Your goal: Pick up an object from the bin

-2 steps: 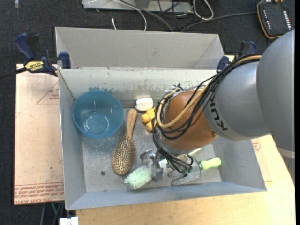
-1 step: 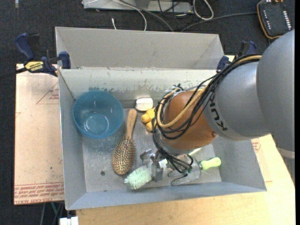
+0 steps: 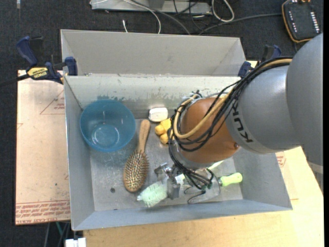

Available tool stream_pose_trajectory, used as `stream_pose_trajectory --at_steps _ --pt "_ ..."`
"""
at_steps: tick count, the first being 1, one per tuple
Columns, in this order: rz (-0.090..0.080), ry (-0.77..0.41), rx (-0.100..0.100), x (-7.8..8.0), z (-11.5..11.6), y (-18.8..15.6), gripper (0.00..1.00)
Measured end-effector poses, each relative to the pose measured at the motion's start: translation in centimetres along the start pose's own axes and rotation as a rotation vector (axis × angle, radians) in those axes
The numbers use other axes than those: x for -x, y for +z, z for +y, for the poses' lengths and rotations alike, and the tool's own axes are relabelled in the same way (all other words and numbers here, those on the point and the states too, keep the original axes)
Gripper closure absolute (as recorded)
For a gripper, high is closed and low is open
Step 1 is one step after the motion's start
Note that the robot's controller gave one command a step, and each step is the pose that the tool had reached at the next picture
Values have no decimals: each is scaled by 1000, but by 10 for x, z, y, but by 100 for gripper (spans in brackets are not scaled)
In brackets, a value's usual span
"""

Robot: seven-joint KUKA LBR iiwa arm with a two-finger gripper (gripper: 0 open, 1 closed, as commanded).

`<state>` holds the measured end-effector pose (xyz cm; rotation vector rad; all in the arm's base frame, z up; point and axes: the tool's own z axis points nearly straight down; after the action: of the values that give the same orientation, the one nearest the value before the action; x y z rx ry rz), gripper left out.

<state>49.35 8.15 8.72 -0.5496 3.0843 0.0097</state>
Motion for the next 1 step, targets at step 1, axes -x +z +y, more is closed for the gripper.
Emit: stream_pose_trajectory --at_steps 1 --pt "7 0 2 -1 1 -27 100"
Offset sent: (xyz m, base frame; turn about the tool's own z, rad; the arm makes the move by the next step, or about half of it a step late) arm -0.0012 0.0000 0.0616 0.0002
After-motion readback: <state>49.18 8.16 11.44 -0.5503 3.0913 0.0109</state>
